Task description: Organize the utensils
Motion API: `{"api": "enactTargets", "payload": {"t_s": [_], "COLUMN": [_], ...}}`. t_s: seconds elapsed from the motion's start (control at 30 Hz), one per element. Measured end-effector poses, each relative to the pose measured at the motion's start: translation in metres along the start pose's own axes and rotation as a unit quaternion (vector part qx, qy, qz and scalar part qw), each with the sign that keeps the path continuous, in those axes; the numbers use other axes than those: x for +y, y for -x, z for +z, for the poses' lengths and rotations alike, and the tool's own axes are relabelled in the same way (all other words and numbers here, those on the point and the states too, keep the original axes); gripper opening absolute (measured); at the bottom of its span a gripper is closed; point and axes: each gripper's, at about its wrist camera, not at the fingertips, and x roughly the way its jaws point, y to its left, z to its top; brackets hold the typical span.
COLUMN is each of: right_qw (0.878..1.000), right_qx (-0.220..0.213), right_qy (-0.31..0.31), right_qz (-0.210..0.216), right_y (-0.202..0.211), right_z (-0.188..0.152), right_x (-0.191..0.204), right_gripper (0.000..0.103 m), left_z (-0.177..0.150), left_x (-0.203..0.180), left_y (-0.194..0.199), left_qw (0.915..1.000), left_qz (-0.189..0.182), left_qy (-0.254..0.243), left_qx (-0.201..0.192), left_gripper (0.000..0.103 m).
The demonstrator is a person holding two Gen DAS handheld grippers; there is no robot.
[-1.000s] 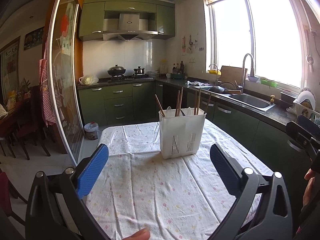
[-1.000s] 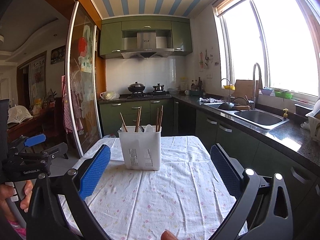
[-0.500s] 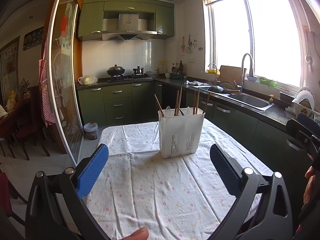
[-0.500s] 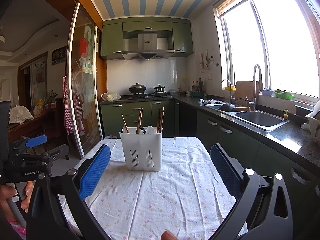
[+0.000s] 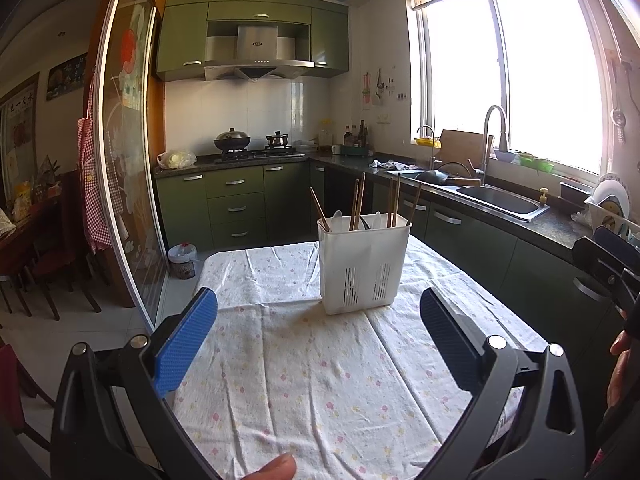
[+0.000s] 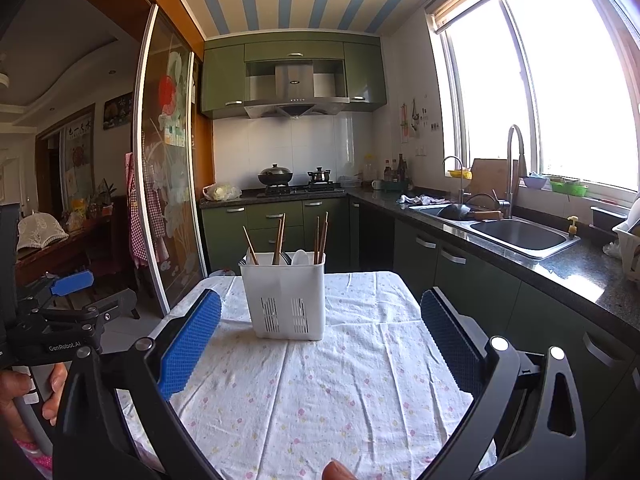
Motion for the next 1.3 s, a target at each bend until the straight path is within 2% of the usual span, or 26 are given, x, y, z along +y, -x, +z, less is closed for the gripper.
{"api": "enactTargets", "payload": {"t_s": [1.3], "right_qw": [1.0], "right_qx": [0.003], "right_qy": [-0.004], "right_qz": [0.001], "right_y": [0.0], "right_z": [-0.001], "right_x": [0.0029], "right_gripper": [0.099], "left_z": [-0.003], "left_x": [0.0017], "left_y": [-0.001], "left_qw": [1.0], "left_qz": [-0.001], "left_qy": [-0.003], "left_qx": [0.002], "left_gripper": [0.097]}}
